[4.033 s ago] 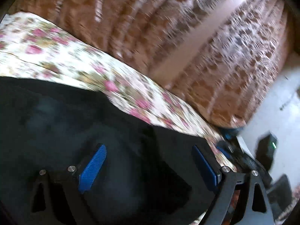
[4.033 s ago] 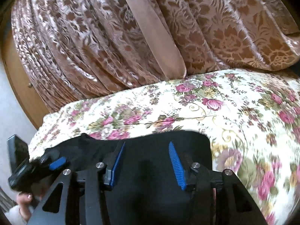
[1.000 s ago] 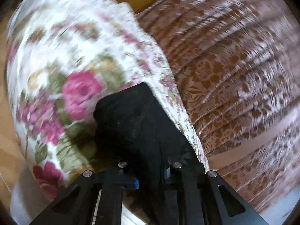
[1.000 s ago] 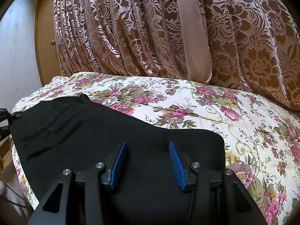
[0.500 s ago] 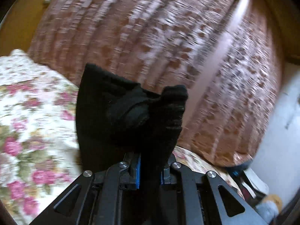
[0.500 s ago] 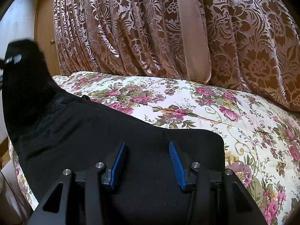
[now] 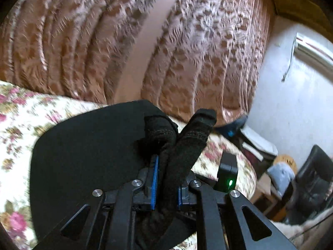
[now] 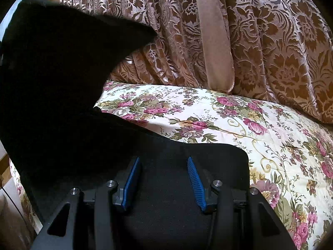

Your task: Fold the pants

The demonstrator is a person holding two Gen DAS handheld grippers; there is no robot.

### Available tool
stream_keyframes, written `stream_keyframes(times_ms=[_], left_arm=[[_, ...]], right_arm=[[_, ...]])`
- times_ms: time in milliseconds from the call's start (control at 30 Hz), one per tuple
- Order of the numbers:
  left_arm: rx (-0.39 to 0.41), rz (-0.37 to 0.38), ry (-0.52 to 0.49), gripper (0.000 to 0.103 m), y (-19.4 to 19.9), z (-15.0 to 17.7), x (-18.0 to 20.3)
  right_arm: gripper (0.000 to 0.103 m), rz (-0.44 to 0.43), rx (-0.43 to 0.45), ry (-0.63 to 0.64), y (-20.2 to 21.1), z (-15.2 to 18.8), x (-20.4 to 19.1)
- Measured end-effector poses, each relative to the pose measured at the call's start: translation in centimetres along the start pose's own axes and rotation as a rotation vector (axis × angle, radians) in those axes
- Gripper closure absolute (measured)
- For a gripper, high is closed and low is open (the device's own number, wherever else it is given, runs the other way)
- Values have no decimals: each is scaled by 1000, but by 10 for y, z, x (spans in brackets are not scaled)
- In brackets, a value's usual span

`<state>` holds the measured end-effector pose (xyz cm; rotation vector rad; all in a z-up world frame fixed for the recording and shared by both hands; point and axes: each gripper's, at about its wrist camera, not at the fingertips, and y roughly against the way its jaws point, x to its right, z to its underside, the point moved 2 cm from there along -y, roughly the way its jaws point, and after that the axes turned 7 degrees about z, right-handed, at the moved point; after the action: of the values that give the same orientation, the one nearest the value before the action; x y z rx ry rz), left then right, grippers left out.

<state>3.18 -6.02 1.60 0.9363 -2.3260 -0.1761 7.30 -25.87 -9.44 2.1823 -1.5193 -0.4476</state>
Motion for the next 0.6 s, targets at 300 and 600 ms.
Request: stream_keyframes(times_ms=[300,600], left_arm=[[-123,49,63,88,-38,36,-9],[-148,94,88,65,-37,44,-8]], right_arm=[[55,0,1,-1,0,1,0],[55,26,-15,17,-1,0,-4]])
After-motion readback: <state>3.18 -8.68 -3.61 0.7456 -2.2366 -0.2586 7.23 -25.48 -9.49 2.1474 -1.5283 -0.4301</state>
